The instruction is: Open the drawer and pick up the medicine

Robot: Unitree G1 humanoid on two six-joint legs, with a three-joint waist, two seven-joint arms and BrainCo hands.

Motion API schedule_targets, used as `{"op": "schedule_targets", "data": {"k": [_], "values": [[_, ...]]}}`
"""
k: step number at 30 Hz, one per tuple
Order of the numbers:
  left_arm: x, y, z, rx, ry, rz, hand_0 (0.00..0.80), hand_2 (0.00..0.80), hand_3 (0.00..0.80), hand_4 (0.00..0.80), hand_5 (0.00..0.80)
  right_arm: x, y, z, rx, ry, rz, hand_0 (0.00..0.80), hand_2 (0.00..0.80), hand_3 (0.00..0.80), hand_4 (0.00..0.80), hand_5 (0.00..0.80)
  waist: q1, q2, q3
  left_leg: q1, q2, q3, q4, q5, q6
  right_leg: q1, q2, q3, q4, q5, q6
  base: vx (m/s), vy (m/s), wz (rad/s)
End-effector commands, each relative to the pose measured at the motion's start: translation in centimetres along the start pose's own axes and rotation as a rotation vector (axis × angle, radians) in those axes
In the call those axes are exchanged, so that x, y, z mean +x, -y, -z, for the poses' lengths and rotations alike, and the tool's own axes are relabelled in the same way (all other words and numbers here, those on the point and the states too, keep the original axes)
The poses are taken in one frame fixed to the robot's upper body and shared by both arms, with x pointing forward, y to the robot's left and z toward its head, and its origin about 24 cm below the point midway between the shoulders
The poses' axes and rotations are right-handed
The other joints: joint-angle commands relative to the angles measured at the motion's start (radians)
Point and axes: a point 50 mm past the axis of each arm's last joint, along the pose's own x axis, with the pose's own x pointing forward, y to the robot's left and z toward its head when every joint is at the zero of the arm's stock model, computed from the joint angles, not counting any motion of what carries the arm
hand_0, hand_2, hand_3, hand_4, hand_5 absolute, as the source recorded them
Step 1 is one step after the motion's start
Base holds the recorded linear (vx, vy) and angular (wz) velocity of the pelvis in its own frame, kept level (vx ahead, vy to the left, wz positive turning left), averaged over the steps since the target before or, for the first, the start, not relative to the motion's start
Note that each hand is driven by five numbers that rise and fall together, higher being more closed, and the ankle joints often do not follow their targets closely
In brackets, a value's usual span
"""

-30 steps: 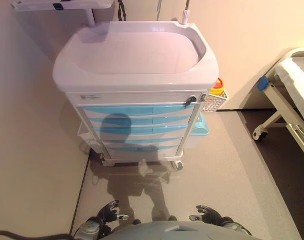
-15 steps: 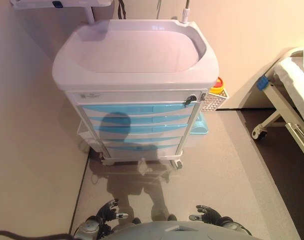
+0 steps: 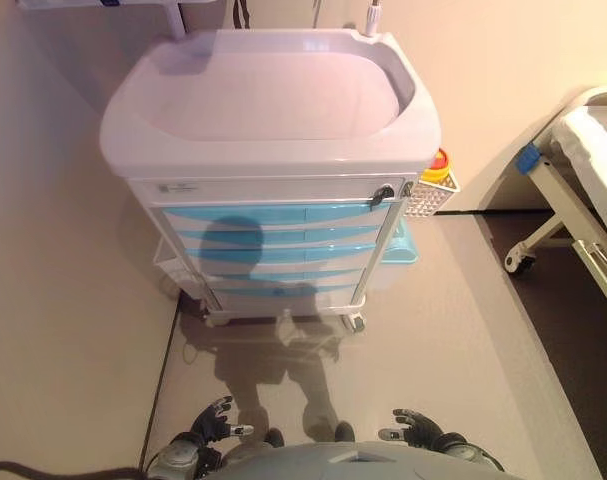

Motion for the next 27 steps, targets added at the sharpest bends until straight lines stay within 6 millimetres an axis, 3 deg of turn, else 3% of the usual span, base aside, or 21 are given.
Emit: {"op": "schedule_targets", "data": {"k": [1,6,13,27], "values": [[1.1,1.3,-3.4,-0.052,0.125,0.007,0.0,0.0,0.0,0.0,0.0,0.7,-0.3,-3.5,-0.074,0.111,0.021,0.0,0.0,0.0,0.0,0.0,0.004,0.006,0.063,-0.107,-0.097,-0.069,0.123,-0.09,0.06,-0.083,-0.014,-0.052,0.177,-0.064,0.038,-0.199,0.01,-0.03],[1.6,0.3,-7.1,-0.088,0.258,-0.037,0.0,0.0,0.0,0.0,0.0,0.9,1.3,-7.2,-0.058,0.23,0.11,0.0,0.0,0.0,0.0,0.0,0.0,0.011,0.19,-0.255,-0.097,-0.031,0.234,-0.086,0.065,-0.23,-0.026,-0.049,0.284,-0.061,0.039,-0.232,0.004,-0.1],[1.8,-0.9,-11.1,-0.127,0.39,-0.087,0.0,0.0,0.0,0.0,0.0,0.6,2.9,-10.1,-0.011,0.324,0.196,0.0,0.0,0.0,0.0,0.0,-0.004,0.014,0.287,-0.445,-0.084,-0.013,0.362,-0.082,0.071,-0.42,-0.014,-0.04,0.403,-0.059,0.019,-0.155,-0.004,-0.14],[1.0,-2.7,-17.7,-0.176,0.62,-0.124,0.0,0.0,0.0,0.0,0.0,0.1,4.6,-12.2,0.055,0.398,0.242,0.0,0.0,0.0,0.0,0.0,-0.03,-0.018,0.364,-0.678,-0.072,0.001,0.558,-0.124,0.07,-0.642,0.031,-0.03,0.561,-0.082,-0.026,-0.059,0.002,-0.04]]}}
